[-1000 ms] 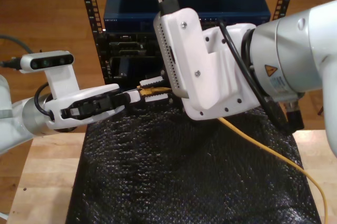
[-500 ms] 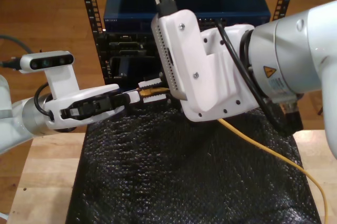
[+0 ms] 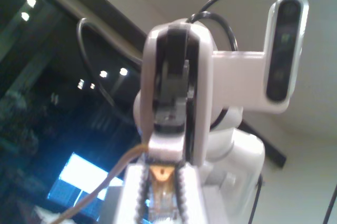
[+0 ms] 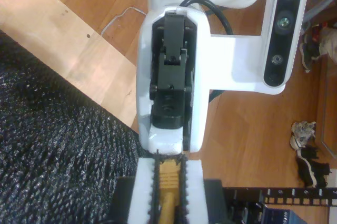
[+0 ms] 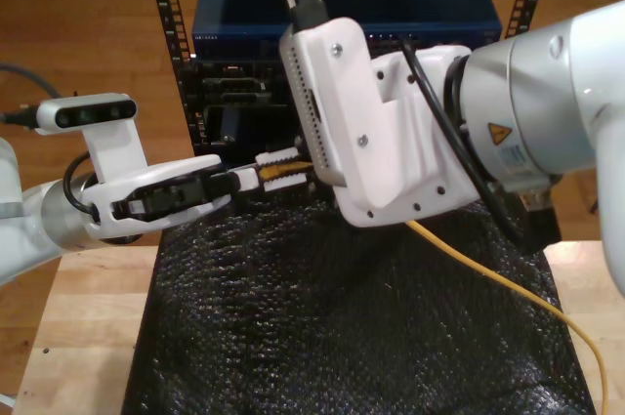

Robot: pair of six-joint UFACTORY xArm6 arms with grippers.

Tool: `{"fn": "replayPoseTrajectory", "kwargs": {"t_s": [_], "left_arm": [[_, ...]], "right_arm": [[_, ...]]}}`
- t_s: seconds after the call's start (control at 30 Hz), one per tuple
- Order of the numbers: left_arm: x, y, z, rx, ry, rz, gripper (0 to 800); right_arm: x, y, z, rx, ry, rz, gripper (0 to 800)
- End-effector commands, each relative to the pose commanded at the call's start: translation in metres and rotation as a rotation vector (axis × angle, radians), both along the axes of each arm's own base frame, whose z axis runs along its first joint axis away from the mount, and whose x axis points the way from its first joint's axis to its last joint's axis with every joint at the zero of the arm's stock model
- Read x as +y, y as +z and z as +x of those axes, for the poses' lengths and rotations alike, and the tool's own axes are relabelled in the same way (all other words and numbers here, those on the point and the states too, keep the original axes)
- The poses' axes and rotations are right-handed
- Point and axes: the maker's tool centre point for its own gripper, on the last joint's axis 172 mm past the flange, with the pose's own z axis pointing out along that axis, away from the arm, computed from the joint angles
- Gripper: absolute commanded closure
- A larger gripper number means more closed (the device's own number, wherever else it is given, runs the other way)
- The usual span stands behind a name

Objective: Grab the cable and plug it in

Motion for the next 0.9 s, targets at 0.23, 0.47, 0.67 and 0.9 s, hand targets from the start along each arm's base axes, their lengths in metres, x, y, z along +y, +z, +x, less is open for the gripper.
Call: {"fn": "replayPoseTrajectory", "kwargs": {"t_s": [0.23,0.47,0.67,0.9], "left_arm": [[0.002,-0.001,0.002,0.039,-0.020,-0.002,440],[0.003,-0.001,0.002,0.037,-0.018,-0.001,202],[0.006,0.000,0.006,0.027,-0.002,0.011,85],[0.010,0.010,0.013,-0.035,0.032,0.057,31]], "right_arm": [[0.000,0.000,0.000,0.002,-0.002,0.001,798],[0.000,-0.002,0.000,0.007,-0.003,-0.002,798],[0.001,-0.005,0.005,0.049,-0.036,0.007,798],[0.005,0.002,0.023,0.100,-0.097,0.025,798]]}}
